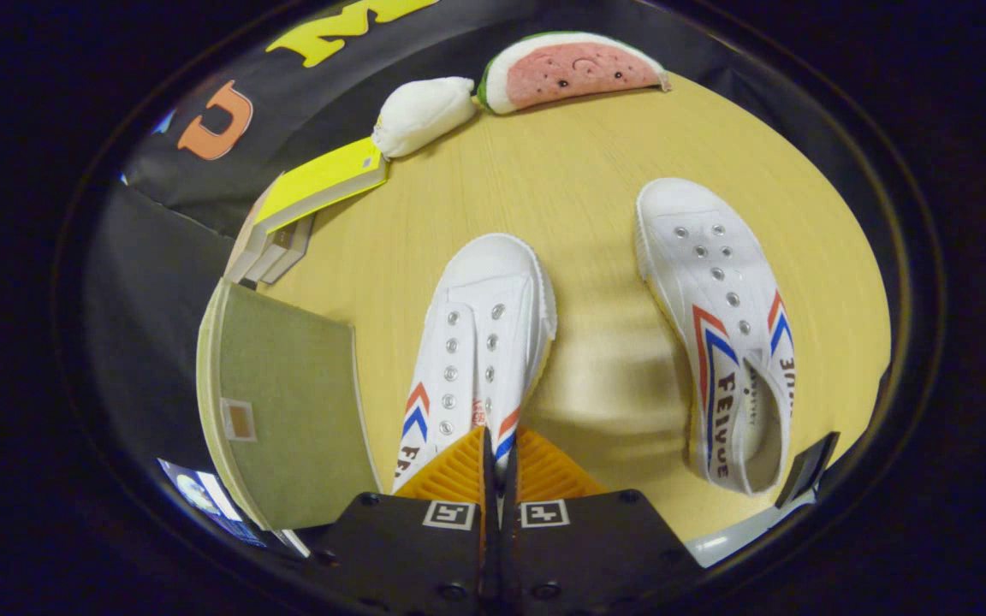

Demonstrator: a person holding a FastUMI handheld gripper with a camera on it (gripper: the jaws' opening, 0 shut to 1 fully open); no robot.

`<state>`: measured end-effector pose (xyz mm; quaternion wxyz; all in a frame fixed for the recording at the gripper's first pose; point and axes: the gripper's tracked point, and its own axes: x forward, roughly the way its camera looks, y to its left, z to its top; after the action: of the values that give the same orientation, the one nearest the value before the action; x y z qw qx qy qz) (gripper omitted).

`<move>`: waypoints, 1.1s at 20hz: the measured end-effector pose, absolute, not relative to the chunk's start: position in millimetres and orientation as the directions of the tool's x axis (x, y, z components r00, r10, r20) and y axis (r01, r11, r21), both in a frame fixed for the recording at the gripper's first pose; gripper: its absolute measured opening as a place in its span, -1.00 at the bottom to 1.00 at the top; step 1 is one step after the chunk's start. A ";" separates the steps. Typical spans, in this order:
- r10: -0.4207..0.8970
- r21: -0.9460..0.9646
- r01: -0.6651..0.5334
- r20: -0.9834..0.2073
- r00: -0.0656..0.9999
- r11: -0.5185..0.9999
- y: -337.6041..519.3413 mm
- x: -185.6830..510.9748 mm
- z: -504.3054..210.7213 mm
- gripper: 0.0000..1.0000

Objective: Open the storage box then place both shoes into the box .Put the left shoe in first, then the right shoe, with the right side of both shoes facing outward in a uniform manner.

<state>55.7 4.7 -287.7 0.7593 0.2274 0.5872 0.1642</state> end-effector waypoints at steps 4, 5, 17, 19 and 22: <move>0.518 0.551 0.002 -0.784 0.342 0.834 11.3 37.7 -236.2 -0.89; 0.520 0.556 -0.009 -0.772 0.365 0.831 14.1 32.2 -219.7 -0.89; 0.553 0.561 -0.139 -0.685 0.475 0.816 105.1 -26.4 -85.9 -0.89; 0.576 0.567 -0.172 -0.683 0.449 0.806 139.0 -28.3 -78.1 -0.89; 0.603 0.577 -0.198 -0.691 0.397 0.792 188.3 -28.0 -77.1 -0.89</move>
<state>-28.0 188.3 -77.1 0.8098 0.2068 0.4901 0.2474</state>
